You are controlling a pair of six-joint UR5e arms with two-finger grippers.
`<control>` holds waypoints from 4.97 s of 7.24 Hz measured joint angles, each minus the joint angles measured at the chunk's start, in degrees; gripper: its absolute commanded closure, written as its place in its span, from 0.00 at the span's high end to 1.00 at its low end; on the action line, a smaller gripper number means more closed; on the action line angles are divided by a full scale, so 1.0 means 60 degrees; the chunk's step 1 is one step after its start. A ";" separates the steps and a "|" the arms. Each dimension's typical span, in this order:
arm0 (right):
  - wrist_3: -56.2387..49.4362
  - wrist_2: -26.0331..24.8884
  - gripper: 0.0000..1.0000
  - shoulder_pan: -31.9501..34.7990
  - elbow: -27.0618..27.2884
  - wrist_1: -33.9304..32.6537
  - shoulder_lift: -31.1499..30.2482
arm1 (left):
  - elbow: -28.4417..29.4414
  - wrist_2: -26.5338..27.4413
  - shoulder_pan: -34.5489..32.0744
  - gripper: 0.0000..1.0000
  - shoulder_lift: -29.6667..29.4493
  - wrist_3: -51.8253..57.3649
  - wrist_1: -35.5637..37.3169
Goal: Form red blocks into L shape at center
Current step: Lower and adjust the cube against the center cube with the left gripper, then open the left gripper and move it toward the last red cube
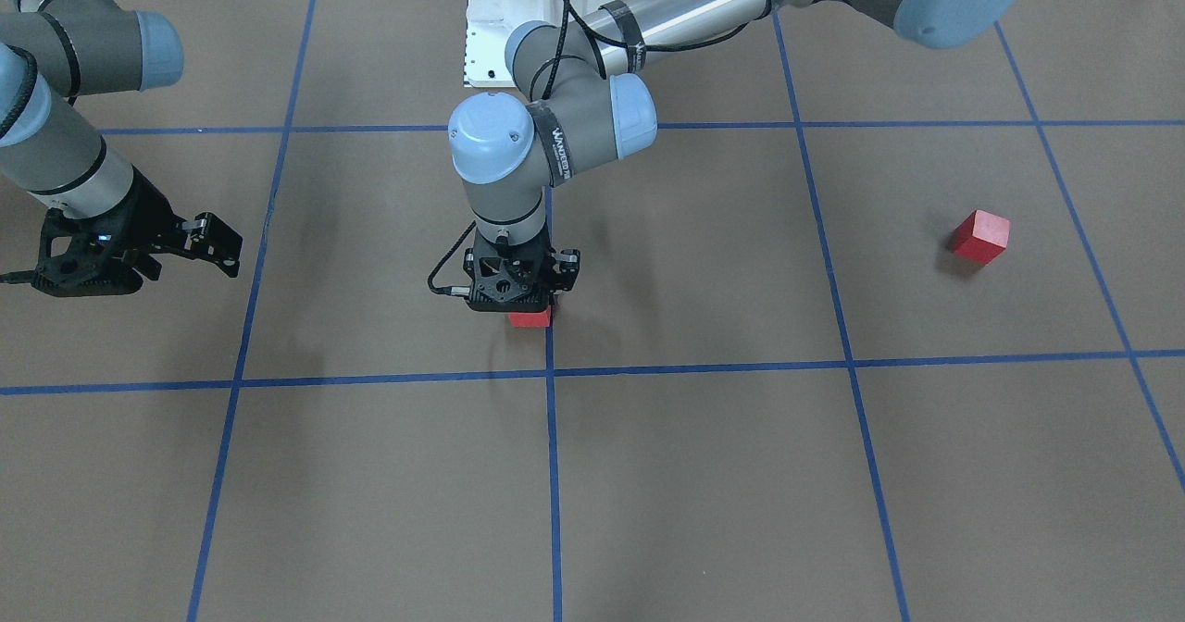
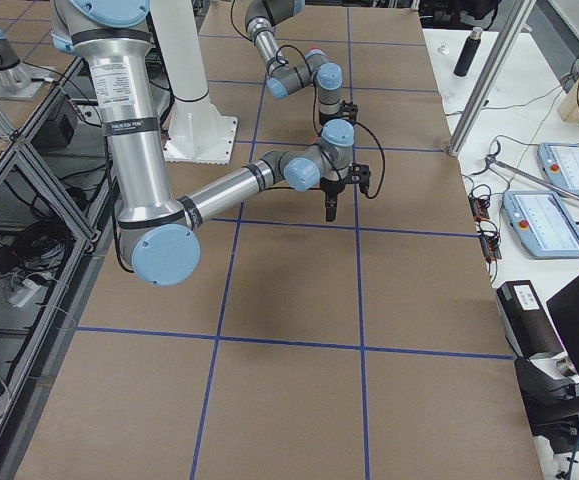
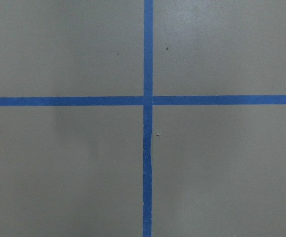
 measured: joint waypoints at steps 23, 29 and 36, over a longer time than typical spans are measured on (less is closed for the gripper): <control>0.0015 0.0000 1.00 0.0000 0.0001 0.0015 -0.0059 | -0.0427 -0.0426 0.0082 0.80 0.0271 -0.0920 -0.0093; 0.0027 0.0014 1.00 0.0013 0.0086 0.0015 -0.0072 | -0.0693 -0.0426 0.0060 0.99 0.0280 -0.0855 -0.0045; 0.0027 -0.0006 1.00 0.0035 0.0131 0.0021 -0.0051 | -0.7097 -0.2365 -0.2942 0.99 0.7123 0.2529 0.0264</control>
